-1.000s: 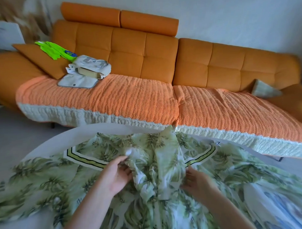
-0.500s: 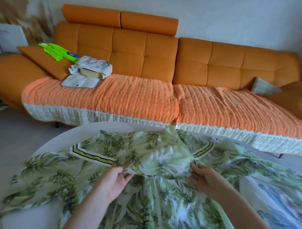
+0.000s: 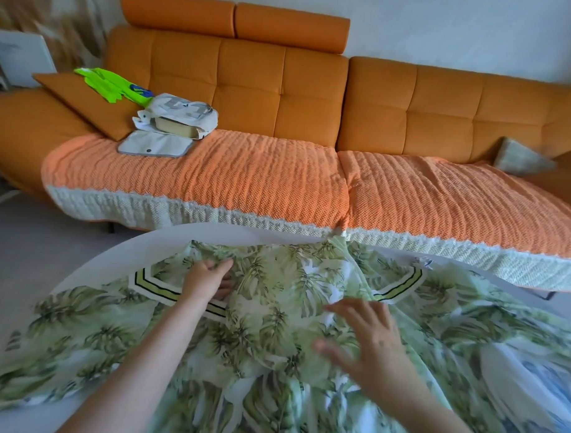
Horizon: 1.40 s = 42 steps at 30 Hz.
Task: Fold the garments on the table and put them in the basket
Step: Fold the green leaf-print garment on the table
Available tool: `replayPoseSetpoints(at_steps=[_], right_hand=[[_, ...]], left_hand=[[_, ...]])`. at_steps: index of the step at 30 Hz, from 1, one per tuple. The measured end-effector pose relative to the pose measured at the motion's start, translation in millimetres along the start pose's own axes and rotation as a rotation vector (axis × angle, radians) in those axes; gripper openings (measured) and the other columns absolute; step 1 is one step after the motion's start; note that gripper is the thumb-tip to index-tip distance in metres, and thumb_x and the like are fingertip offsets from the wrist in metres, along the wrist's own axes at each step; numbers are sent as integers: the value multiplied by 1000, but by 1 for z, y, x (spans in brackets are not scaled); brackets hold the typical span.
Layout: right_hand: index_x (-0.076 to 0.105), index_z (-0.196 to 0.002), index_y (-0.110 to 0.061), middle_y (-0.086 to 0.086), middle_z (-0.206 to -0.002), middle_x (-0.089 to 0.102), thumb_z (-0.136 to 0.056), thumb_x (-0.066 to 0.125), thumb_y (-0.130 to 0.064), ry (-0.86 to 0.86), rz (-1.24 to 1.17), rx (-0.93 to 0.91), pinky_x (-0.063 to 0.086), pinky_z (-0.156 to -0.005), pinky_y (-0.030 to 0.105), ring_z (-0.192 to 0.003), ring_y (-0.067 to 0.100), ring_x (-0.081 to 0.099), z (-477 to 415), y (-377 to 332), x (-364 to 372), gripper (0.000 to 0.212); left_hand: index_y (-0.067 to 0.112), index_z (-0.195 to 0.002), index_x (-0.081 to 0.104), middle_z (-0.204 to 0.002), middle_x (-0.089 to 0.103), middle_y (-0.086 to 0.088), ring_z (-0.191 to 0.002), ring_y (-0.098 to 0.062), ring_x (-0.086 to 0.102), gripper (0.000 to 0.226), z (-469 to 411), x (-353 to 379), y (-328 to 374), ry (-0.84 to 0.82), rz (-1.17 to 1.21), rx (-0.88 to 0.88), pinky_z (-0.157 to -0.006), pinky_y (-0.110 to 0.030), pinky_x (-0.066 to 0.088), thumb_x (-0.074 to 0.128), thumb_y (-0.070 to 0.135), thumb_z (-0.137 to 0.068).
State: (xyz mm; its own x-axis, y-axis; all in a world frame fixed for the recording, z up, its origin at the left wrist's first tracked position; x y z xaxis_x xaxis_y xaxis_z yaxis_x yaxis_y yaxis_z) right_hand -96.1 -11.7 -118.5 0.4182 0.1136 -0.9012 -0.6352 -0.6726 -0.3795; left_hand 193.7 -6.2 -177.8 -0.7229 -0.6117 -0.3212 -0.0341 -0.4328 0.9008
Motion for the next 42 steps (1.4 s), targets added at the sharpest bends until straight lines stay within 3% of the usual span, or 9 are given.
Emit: replayPoseSetpoints(at_steps=[4, 10, 15, 17, 21, 24, 30, 38, 42], right_hand=[[62, -95, -39, -18, -96, 53, -73, 53, -61, 41, 120, -249, 45, -79, 20, -93, 6, 42, 13, -21, 38, 33], [66, -81, -21, -18, -78, 60, -84, 61, -33, 395, -230, -245, 46, -69, 16, -73, 5, 56, 20, 4, 8, 14], [68, -88, -29, -20, -101, 61, -86, 53, -55, 113, 57, -352, 52, -78, 21, -94, 2, 56, 35, 4, 33, 30], [67, -106, -33, -21, -117, 58, -86, 49, -60, 70, 69, -356, 47, -91, 20, -109, -2, 51, 36, 1, 35, 38], [64, -114, -33, -24, -116, 56, -88, 45, -55, 274, -226, -70, 40, -94, 12, -109, -3, 53, 25, 22, -8, 39], [59, -109, -28, -18, -104, 57, -79, 40, -73, 302, -303, 397, 46, -72, 20, -88, -2, 56, 14, 62, -24, 58], [60, -91, -11, 10, -77, 69, -74, 69, -51, -169, -474, 737, 52, -51, 25, -48, 15, 64, 8, 82, 9, 44], [56, -98, 7, 24, -93, 64, -92, 49, 1, 72, -1533, 924, 59, -60, 32, -79, 30, 68, 17, 87, 16, 11], [57, -103, 7, 25, -83, 67, -91, 51, 5, -32, -941, 915, 58, -53, 35, -59, 26, 68, 32, 92, 14, 13]], left_hand=[[4, -84, 56, -81, 60, -8, -62, -16, 52, 36, -22, 24, 16, 80, -77, 23, -52, -26, 40, 68, 38, -82], [2, -106, 59, -99, 61, -9, -85, -22, 55, 27, -58, 14, 25, 302, 329, 8, -74, -27, 44, 67, 14, -83], [7, -82, 61, -82, 61, -8, -84, -21, 53, 7, -65, 12, 22, 244, 140, 128, -68, -26, 41, 62, 0, -85], [0, -105, 59, -102, 64, -15, -86, -21, 55, 21, -55, 8, 18, 273, 68, 174, -70, -27, 43, 63, 6, -85], [5, -113, 51, -102, 58, -7, -74, -11, 54, 33, -1, -4, 30, 226, -258, 401, -56, -16, 38, 61, 25, -89], [14, -109, 40, -87, 55, 3, -60, -11, 60, 45, 51, 2, 16, -20, -426, 219, -44, -19, 43, 53, 52, -88], [14, -124, 36, -101, 62, -1, -71, -16, 68, 73, 102, 26, -16, -315, -170, -72, -54, -24, 55, 77, 41, -71], [13, -127, 41, -100, 60, -20, -83, -31, 66, 55, 119, -3, -28, -202, 529, -115, -56, -32, 59, 64, -2, -80], [14, -141, 29, -118, 54, -8, -94, -21, 62, 65, 135, -8, -36, -214, -227, 47, -70, -20, 54, 63, 10, -86]])
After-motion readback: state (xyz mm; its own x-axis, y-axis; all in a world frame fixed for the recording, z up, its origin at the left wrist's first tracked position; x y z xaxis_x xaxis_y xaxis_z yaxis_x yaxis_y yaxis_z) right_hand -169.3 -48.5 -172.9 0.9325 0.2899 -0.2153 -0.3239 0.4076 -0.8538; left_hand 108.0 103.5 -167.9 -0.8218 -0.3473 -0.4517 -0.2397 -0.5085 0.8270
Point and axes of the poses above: each hand's wrist, its own z-axis away from the middle knuckle, its own x-axis out of the palm, y = z × x, the point moved 5 cm from there along -z, towards the middle knuckle
